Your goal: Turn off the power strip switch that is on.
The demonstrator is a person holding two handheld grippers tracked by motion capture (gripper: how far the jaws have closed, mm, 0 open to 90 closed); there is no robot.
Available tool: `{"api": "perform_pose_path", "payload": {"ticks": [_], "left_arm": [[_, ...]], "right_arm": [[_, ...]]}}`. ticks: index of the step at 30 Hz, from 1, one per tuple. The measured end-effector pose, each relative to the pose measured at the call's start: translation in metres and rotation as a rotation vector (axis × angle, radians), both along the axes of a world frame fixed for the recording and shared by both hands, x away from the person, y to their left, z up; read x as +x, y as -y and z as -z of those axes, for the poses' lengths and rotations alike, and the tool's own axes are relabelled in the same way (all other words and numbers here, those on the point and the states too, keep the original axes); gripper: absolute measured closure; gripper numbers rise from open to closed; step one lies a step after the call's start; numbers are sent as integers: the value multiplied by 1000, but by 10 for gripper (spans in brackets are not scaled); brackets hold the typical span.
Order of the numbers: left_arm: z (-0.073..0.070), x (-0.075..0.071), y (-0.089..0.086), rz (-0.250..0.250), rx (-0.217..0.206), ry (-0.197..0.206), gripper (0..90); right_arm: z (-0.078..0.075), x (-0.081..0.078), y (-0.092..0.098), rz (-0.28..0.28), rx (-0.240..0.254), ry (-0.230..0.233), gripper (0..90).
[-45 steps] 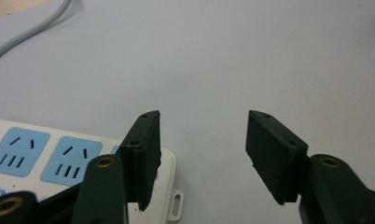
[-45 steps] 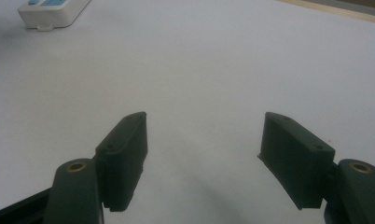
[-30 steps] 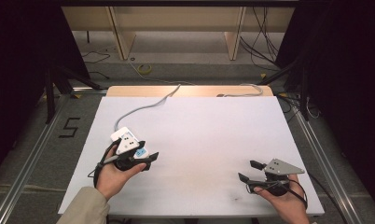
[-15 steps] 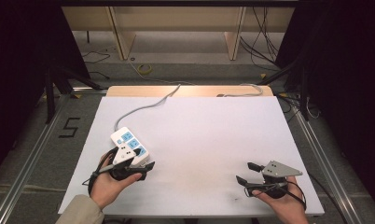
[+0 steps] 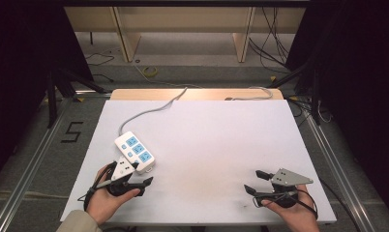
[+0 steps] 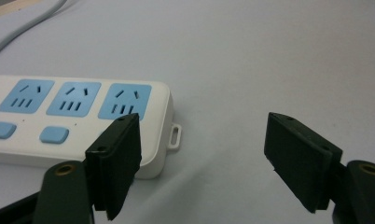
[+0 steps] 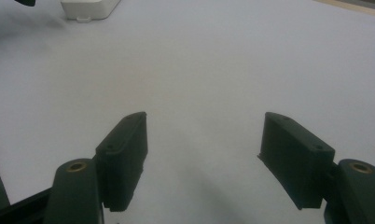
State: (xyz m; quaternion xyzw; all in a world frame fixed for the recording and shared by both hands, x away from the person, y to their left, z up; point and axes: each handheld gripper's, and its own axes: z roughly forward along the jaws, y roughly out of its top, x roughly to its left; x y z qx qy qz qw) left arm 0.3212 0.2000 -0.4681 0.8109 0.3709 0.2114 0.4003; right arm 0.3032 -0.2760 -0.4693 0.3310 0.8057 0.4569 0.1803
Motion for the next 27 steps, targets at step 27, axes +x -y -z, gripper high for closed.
{"api": "perform_pose_path", "payload": {"ticks": [27], "left_arm": [[9,-10,-5,-17,38,-11,266]], "right_arm": [[1,-1,0,-7,-4,-9,326]]}}
